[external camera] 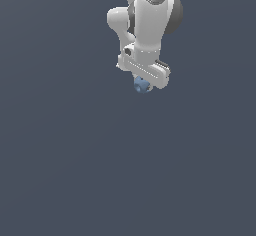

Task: Pick up the object and move it to a goal position.

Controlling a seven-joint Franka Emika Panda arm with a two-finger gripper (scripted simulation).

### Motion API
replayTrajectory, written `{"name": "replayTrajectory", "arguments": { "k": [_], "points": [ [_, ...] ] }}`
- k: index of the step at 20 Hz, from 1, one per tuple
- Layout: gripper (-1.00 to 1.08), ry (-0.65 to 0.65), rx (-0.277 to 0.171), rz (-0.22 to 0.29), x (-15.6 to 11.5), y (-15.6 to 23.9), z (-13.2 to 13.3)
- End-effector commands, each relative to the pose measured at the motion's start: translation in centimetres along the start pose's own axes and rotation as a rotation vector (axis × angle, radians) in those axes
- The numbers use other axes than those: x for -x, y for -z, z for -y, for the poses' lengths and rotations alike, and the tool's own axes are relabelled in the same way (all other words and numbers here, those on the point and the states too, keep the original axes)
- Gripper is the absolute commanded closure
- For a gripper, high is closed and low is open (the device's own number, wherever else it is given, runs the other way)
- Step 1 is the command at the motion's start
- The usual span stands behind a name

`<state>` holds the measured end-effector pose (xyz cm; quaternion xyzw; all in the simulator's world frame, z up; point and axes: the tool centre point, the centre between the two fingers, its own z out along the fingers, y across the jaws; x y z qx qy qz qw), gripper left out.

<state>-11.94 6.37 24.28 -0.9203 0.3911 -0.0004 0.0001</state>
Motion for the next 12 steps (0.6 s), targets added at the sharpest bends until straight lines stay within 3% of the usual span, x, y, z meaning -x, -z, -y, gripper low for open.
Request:
{"name": "replayTrajectory", "arguments": {
  "k": [1, 12],
  "points": [
    [1.08, 0.000, 0.001, 0.000, 0.8, 1.1, -0.5],
    [1.08, 0.000, 0.001, -0.001, 2.3, 3.3, -1.4]
  ]
}}
